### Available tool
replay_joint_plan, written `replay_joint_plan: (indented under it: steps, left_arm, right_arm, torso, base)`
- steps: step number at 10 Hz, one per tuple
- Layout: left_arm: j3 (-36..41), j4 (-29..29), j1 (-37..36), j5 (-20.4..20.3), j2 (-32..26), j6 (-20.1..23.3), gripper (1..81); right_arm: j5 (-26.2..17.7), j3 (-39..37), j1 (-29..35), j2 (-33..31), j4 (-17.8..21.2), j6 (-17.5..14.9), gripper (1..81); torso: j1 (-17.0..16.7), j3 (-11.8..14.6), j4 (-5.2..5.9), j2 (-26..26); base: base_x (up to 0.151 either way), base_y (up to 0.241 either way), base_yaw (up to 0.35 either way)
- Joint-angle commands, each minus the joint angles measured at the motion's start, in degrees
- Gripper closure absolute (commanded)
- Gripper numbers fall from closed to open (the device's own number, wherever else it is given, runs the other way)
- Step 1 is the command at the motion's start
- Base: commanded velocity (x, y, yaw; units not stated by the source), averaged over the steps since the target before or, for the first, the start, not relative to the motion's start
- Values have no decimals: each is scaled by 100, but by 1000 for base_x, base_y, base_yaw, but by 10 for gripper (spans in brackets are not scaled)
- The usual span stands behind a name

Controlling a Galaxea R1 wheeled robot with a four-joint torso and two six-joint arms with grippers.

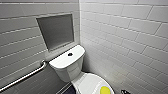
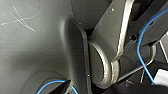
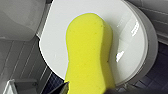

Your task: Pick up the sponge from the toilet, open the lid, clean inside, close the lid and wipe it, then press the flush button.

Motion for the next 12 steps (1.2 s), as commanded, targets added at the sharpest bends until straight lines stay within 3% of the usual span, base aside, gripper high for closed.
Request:
replay_joint_plan:
  steps: [1, 3, 4, 5, 6, 10, 12]
  left_arm:
    - [85, -41, 81, 390, 0, 28, 10]
    - [85, -41, 81, 398, -8, 28, 10]
    - [33, -41, 81, 390, 1, 28, 10]
    - [-11, -41, 81, 398, 18, 28, 10]
    - [-29, -41, 89, 398, 27, 28, 10]
    - [-38, -41, 89, 398, 27, 28, 10]
    - [-47, -41, 107, 398, 18, 28, 10]
  right_arm:
    - [-414, -125, 726, -4, 103, 8, 10]
    - [-414, -292, 708, 163, 86, 8, 10]
    - [-414, -353, 708, 172, 103, 8, 10]
    - [-423, -380, 735, 154, 112, 8, 10]
    - [-431, -397, 769, 137, 120, 8, 10]
    - [-581, -484, 919, 259, 86, 17, 10]
    - [-598, -932, 902, 549, 77, 17, 10]
  torso:
    - [0, 0, 0, -2]
    - [0, -450, 0, 2]
    - [369, -480, 0, -573]
    - [371, -162, 0, -578]
    - [30, -264, 0, -46]
    - [83, -330, 0, -116]
    - [83, -332, 0, -116]
  base:
    - [0, 0, 0]
    - [0, 0, 0]
    - [0, 0, 0]
    - [0, 0, 0]
    - [0, 0, 0]
    - [0, 0, 0]
    - [0, 0, 0]
